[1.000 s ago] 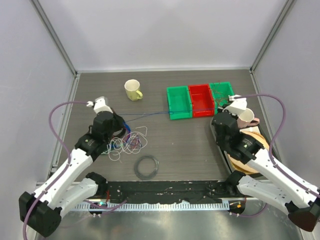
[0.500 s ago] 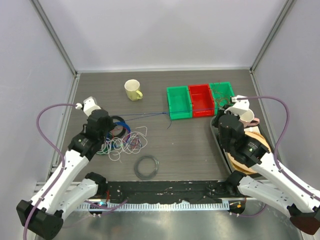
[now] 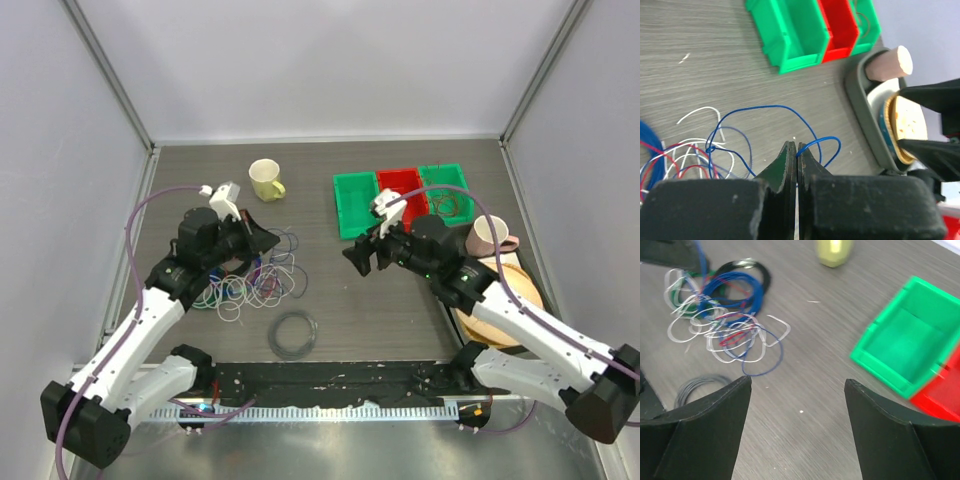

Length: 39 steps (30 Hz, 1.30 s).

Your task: Untangle the cables

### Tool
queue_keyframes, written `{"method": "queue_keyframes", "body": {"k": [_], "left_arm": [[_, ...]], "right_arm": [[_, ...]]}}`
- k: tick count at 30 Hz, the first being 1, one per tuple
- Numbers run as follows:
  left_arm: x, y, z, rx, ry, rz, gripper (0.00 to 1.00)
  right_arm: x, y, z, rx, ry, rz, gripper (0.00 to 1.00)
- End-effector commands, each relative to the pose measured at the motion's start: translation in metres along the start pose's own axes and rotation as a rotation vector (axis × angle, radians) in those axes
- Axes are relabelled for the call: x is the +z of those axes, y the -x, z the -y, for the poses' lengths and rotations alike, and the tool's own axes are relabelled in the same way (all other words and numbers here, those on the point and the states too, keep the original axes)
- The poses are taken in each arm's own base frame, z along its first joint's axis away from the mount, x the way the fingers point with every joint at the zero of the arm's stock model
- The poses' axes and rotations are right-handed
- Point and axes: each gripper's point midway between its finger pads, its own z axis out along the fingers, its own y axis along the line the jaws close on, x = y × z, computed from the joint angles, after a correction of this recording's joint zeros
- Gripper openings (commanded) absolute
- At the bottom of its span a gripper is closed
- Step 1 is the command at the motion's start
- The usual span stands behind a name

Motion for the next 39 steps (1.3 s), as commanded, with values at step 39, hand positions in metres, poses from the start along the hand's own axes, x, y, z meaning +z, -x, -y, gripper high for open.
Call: {"method": "queue_keyframes", "body": {"k": [39], "left_arm": [[-0.054,0.02,0.095,-0.036,-0.354,0.011,0.0]], "right_arm": [[0.111,0.0,-0.085,0.319,0.161,0.322,0.79]]}}
